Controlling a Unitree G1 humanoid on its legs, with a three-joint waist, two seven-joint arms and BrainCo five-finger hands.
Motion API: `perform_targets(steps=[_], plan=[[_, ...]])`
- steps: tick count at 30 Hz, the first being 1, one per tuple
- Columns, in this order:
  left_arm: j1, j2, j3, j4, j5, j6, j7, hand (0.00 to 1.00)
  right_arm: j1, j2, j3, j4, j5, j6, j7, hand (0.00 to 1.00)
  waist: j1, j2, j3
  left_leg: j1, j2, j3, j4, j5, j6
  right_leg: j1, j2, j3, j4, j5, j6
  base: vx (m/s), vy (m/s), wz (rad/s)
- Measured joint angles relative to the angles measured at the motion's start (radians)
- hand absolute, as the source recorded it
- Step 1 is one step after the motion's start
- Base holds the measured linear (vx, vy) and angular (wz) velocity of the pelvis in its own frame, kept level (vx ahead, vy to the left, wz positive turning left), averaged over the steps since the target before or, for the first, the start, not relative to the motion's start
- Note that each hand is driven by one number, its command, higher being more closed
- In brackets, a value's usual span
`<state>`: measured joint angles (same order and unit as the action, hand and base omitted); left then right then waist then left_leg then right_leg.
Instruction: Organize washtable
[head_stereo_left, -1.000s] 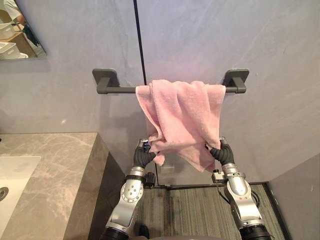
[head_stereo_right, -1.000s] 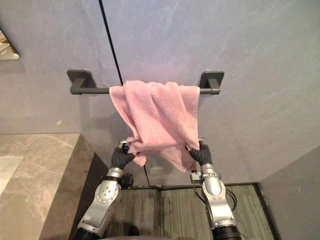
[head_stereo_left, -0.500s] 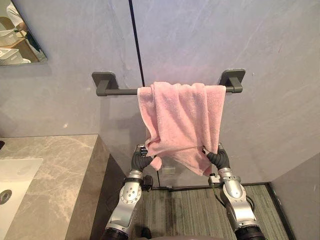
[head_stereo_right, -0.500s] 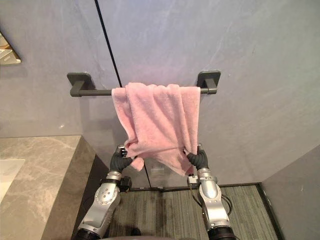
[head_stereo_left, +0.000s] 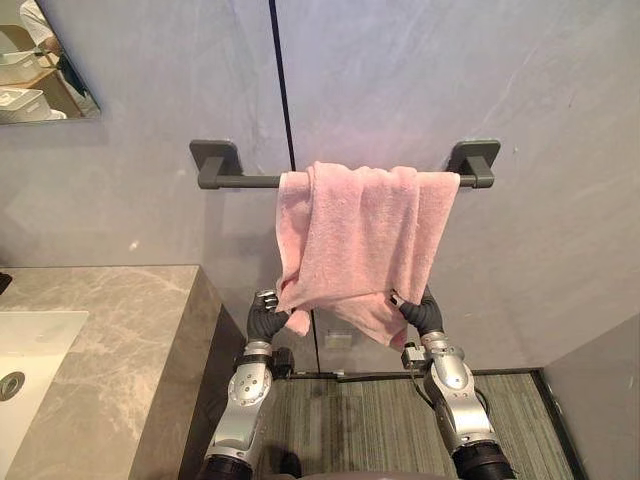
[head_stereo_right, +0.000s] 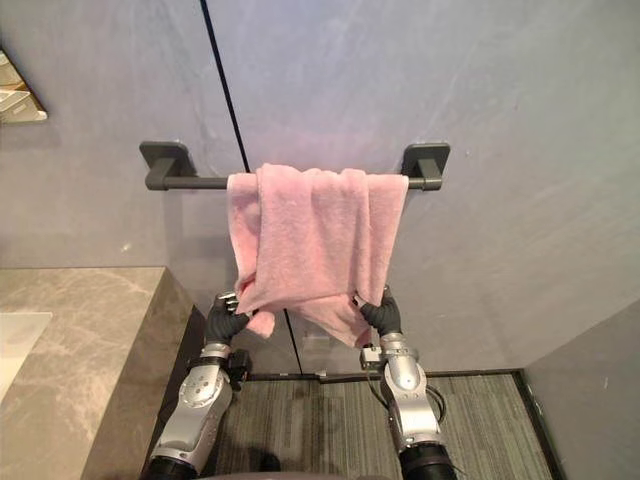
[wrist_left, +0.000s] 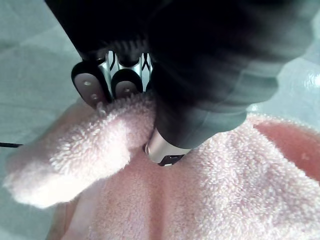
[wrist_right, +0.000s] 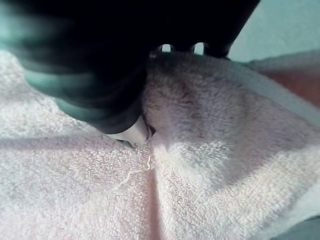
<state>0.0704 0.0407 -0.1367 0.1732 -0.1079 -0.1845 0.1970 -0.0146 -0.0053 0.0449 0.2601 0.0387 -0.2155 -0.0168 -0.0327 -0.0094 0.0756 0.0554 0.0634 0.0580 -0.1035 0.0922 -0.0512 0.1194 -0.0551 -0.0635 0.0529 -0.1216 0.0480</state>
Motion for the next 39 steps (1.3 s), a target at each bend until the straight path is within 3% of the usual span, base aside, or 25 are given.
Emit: perform_targets(steps=[7,8,9,19,27,39], plan=[[0.0,-0.021,0.022,0.017,0.0,0.0,0.0,1.0,-0.009,0.003,0.0,0.001,-0.001,0.001,0.001,1.0,0.006,-0.01,0.008,-0.003,-0.001,-0.002,0.0,-0.003,-0.004,0.001,-0.001,-0.003,-0.006,0.0,0.0,0.0,-0.002,0.01],[-0.001,-0.021,0.022,0.017,0.0,0.0,0.0,1.0,-0.01,0.003,0.0,0.001,-0.001,0.001,0.001,0.0,0.007,-0.009,0.008,-0.003,-0.001,-0.002,0.0,-0.003,-0.004,0.001,0.0,-0.003,-0.007,0.0,0.0,0.0,0.0,0.0],[-0.001,-0.021,0.023,0.018,0.0,0.0,0.0,0.0,-0.01,0.003,0.0,0.002,-0.001,0.001,0.001,0.0,0.007,-0.009,0.008,-0.003,-0.001,-0.002,0.0,-0.004,-0.005,0.002,0.0,-0.003,-0.008,0.0,0.0,0.0,0.0,0.0],[0.0,-0.022,0.083,0.053,0.0,0.0,0.002,0.0,-0.018,-0.001,-0.059,0.045,-0.001,0.01,-0.007,0.0,0.016,-0.009,0.024,-0.003,-0.001,-0.002,0.0,-0.006,-0.007,0.006,0.0,-0.006,-0.014,0.0,0.0,0.0,0.0,0.0],[0.025,-0.002,0.105,0.077,0.0,0.002,0.023,0.0,0.023,-0.006,-0.088,0.112,-0.001,0.046,-0.045,0.0,0.017,-0.014,0.033,-0.001,-0.001,-0.005,0.0,-0.007,-0.009,0.013,0.0,-0.011,-0.022,0.0,0.0,0.0,-0.002,0.0],[0.05,0.003,0.105,0.114,-0.001,0.003,0.022,0.0,0.085,-0.014,-0.09,0.119,0.001,0.047,-0.047,0.0,0.018,-0.013,0.033,0.001,-0.001,-0.005,0.0,-0.007,-0.009,0.014,0.0,-0.009,-0.021,0.0,0.0,0.0,0.0,0.0]])
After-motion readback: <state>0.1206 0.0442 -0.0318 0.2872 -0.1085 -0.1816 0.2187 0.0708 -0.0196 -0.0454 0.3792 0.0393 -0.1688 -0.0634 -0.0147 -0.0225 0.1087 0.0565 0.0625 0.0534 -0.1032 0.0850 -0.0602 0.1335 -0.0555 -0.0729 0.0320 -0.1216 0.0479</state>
